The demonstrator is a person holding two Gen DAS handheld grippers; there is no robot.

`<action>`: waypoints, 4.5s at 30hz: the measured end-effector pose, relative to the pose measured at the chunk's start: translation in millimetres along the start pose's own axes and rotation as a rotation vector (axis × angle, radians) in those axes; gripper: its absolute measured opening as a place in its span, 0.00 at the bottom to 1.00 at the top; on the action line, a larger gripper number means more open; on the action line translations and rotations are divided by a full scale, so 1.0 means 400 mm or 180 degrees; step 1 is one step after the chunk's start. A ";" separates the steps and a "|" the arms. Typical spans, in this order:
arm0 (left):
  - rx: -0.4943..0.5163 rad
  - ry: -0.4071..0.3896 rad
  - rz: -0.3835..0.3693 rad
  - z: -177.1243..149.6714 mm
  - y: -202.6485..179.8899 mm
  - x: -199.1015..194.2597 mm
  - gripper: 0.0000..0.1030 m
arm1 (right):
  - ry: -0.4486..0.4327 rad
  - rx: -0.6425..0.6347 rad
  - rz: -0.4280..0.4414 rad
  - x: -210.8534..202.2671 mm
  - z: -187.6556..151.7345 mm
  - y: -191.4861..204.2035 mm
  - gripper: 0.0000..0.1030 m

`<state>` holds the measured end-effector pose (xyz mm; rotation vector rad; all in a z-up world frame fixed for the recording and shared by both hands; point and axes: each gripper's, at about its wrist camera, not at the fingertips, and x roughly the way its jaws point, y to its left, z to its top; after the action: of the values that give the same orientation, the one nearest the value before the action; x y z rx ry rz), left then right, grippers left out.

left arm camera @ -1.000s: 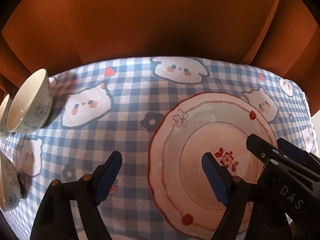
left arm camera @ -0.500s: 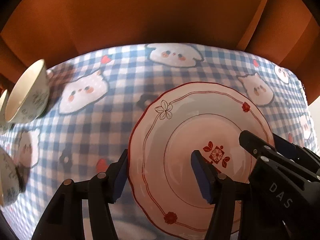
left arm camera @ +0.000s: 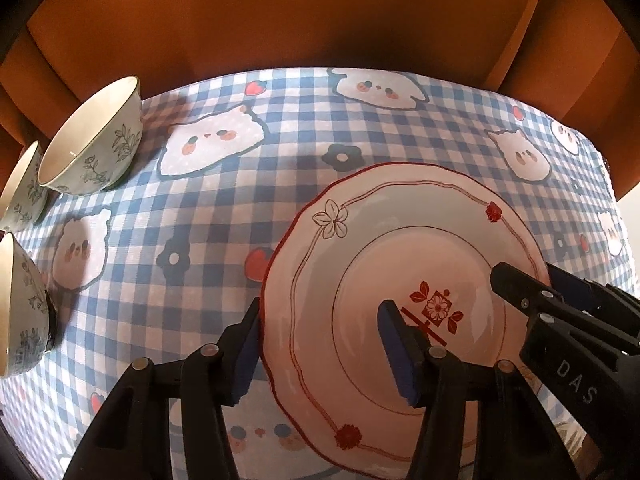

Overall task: Organize plates and bowls
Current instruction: 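Grip the rim of the red-rimmed white plate with the left tool, then lift the red-rimmed plate with the left tool toward the yellow plate stack, then lower the red-rimmed plate onto the yellow stack and open the left tool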

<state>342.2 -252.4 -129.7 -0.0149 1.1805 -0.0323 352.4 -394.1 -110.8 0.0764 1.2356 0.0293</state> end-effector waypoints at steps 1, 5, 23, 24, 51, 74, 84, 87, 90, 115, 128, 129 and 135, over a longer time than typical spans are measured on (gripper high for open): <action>0.0000 0.0016 0.0005 0.000 0.000 0.004 0.56 | -0.0003 -0.0018 -0.0018 0.003 0.002 0.002 0.43; -0.0052 0.0003 -0.0004 0.006 0.005 0.007 0.57 | 0.0013 -0.0066 -0.0050 0.023 0.006 0.006 0.44; 0.0028 -0.0204 -0.0019 0.000 0.002 -0.117 0.56 | -0.0136 -0.0051 -0.0196 -0.073 0.009 0.024 0.44; 0.0030 -0.0232 -0.0027 -0.003 0.003 -0.133 0.56 | -0.0171 -0.0048 -0.0207 -0.093 0.006 0.028 0.44; 0.0241 -0.0665 -0.0240 -0.208 -0.001 -0.449 0.56 | -0.0601 0.0133 -0.0449 -0.469 -0.226 0.087 0.44; 0.0075 -0.0202 -0.0260 -0.380 -0.174 -0.328 0.56 | -0.0287 0.0100 -0.0257 -0.396 -0.399 -0.116 0.43; 0.0006 -0.0030 -0.0077 -0.412 -0.217 -0.272 0.56 | -0.0069 0.0018 -0.0095 -0.313 -0.418 -0.169 0.44; -0.0022 -0.0009 0.0000 -0.416 -0.220 -0.263 0.56 | -0.0020 -0.0032 -0.0059 -0.295 -0.416 -0.173 0.44; -0.0068 0.0015 0.0062 -0.419 -0.218 -0.255 0.57 | 0.0028 -0.0068 -0.0033 -0.277 -0.417 -0.172 0.44; -0.0181 -0.0047 0.0389 -0.427 -0.216 -0.258 0.57 | 0.0013 -0.0103 0.0216 -0.285 -0.418 -0.194 0.26; -0.0149 -0.0063 0.0763 -0.427 -0.228 -0.241 0.57 | -0.0008 -0.0352 0.0170 -0.265 -0.400 -0.150 0.26; -0.0154 -0.0075 0.0775 -0.426 -0.227 -0.240 0.57 | -0.0011 -0.0371 0.0179 -0.266 -0.401 -0.150 0.26; -0.0195 -0.0129 0.0716 -0.429 -0.221 -0.242 0.60 | -0.0034 -0.0520 0.0114 -0.263 -0.407 -0.132 0.29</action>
<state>145.3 -336.6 -102.8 0.0631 1.1362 0.2015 162.9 -446.6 -68.6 -0.0432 1.2169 0.1605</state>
